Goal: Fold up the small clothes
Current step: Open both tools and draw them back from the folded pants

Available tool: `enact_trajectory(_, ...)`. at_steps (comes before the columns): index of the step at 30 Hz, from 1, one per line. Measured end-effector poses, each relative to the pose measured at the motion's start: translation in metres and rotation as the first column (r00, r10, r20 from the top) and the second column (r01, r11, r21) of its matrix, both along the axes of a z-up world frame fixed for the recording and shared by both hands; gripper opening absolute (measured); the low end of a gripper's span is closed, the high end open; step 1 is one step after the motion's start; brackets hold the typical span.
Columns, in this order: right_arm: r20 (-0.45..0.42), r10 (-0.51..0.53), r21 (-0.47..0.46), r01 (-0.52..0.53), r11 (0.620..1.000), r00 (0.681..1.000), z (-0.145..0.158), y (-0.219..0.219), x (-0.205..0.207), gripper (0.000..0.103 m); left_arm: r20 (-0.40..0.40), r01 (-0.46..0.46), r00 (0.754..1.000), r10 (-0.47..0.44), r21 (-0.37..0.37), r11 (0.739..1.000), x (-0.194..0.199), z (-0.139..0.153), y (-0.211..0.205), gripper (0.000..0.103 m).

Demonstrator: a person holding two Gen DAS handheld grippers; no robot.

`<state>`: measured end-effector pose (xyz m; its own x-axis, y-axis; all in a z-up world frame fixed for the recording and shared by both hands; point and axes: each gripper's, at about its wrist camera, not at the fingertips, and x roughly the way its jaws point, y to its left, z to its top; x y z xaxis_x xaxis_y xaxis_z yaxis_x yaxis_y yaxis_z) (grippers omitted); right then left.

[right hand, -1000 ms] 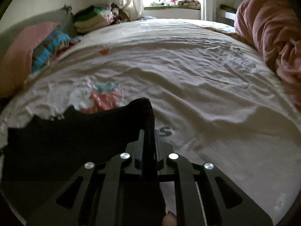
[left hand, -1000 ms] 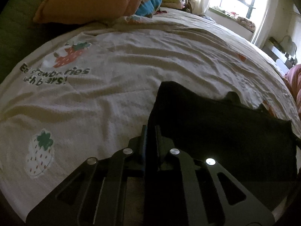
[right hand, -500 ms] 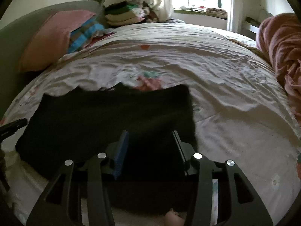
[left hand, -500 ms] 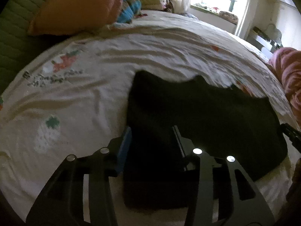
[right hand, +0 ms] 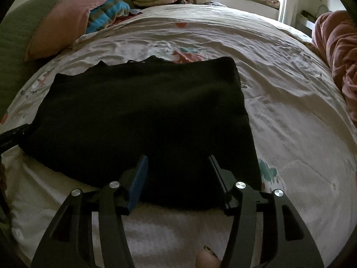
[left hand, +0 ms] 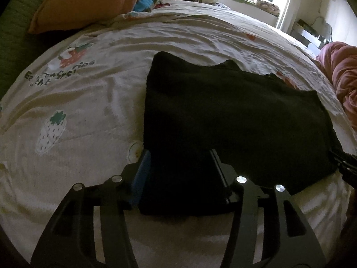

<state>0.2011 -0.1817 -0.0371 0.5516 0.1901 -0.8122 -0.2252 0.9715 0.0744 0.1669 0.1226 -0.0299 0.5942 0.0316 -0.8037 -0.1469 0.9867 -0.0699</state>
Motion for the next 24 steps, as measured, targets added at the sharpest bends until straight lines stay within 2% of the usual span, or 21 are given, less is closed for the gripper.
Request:
enact_trajectory(5,0.004,-0.010,-0.008,0.010,1.000,1.000,0.003,0.001,-0.009,0.055,-0.002,-0.002,1.000,0.002,-0.010,1.000,-0.009,-0.001,0.005,0.053)
enact_trajectory(8,0.029,-0.003,0.012,0.003,1.000,1.000,0.011,0.006,-0.017,0.066,0.003,-0.009,1.000,0.009,-0.014,1.000,-0.015,-0.001,0.010,0.060)
enact_trajectory(10,0.048,0.018,0.015,-0.019,1.000,0.999,0.018,0.015,-0.022,0.073,0.006,-0.014,1.000,0.014,-0.019,1.000,-0.019,0.001,0.014,0.061)
enact_trajectory(11,0.059,0.037,0.011,-0.037,0.999,0.998,0.021,0.023,-0.025,0.074,0.008,-0.017,1.000,0.018,-0.021,1.000,-0.020,0.001,0.016,0.062)
enact_trajectory(13,0.077,0.075,0.003,-0.076,0.997,0.994,0.027,0.037,-0.029,0.079,0.012,-0.032,0.999,0.032,-0.004,0.999,-0.023,0.003,0.021,0.075)
enact_trajectory(15,0.098,0.121,-0.008,-0.120,0.993,0.988,0.033,0.057,-0.035,0.082,0.017,-0.044,0.999,0.044,0.009,0.999,-0.026,0.005,0.026,0.077)
enact_trajectory(18,0.114,0.191,-0.019,-0.191,0.981,0.975,0.037,0.086,-0.041,0.084,0.021,-0.072,0.997,0.072,0.013,0.997,-0.028,0.008,0.038,0.087)
enact_trajectory(21,0.140,0.278,-0.058,-0.272,0.960,0.950,0.037,0.124,-0.048,0.089,0.020,-0.102,0.995,0.102,0.011,0.995,-0.028,0.010,0.050,0.090)
enact_trajectory(24,0.157,0.364,-0.115,-0.349,0.930,0.918,0.033,0.159,-0.055,0.089,0.003,-0.136,0.991,0.136,0.013,0.991,-0.021,0.012,0.065,0.093)
